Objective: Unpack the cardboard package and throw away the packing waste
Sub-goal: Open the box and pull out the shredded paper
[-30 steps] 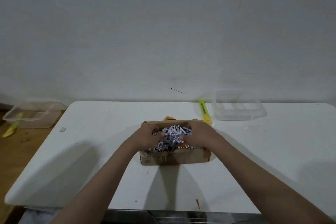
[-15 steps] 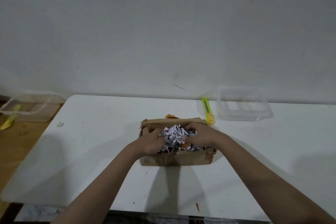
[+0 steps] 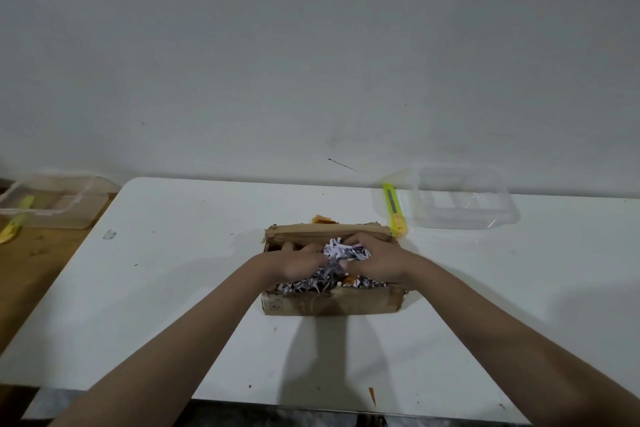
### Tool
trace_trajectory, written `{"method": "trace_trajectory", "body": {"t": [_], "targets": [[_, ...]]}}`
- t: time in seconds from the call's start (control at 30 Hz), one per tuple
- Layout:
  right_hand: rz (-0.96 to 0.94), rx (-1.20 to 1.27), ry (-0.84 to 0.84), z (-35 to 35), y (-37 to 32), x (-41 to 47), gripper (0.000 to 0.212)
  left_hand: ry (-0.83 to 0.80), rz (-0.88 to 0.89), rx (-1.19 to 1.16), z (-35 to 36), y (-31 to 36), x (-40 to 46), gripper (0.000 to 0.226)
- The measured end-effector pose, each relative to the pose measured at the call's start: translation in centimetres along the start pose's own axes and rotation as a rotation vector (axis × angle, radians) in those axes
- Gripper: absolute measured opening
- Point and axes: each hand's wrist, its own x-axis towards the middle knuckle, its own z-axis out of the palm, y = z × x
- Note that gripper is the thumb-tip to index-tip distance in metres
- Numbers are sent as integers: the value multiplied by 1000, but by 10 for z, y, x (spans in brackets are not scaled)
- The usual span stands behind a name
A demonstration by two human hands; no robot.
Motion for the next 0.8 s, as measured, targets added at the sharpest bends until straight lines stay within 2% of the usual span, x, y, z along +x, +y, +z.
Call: {"method": "trace_trajectory", "body": {"t": [0.13,0.2,0.27,0.37,0.57,0.63,0.7,0.73,0.8], "targets": [[-3,139,-37,9,-2,0,52,-32,1,-257,-1,-1,-2,72],[-21,160,-31,6,-5,-6,46,-45,58,-297,-2,-4,-4,73],[-58,95,-18,0,-11,-13,43,-14,148,-255,-3,-2,-12,58],[-89,-61,5,-10,-22,-20,45,145,159,-152,-11,0,-22,56],[12,-265,176,-17,-30,-26,28,437,189,71,-9,10,-39,36],[57,-282,159,-11,-27,-21,10,409,156,108,-3,7,-35,47],[108,-302,137,-4,-24,-14,8,338,80,85,2,1,-26,58],[127,-309,130,-1,-23,-12,10,319,47,59,3,-1,-20,63],[181,-308,119,5,-20,-7,33,258,-10,-32,5,-6,-11,70]]}}
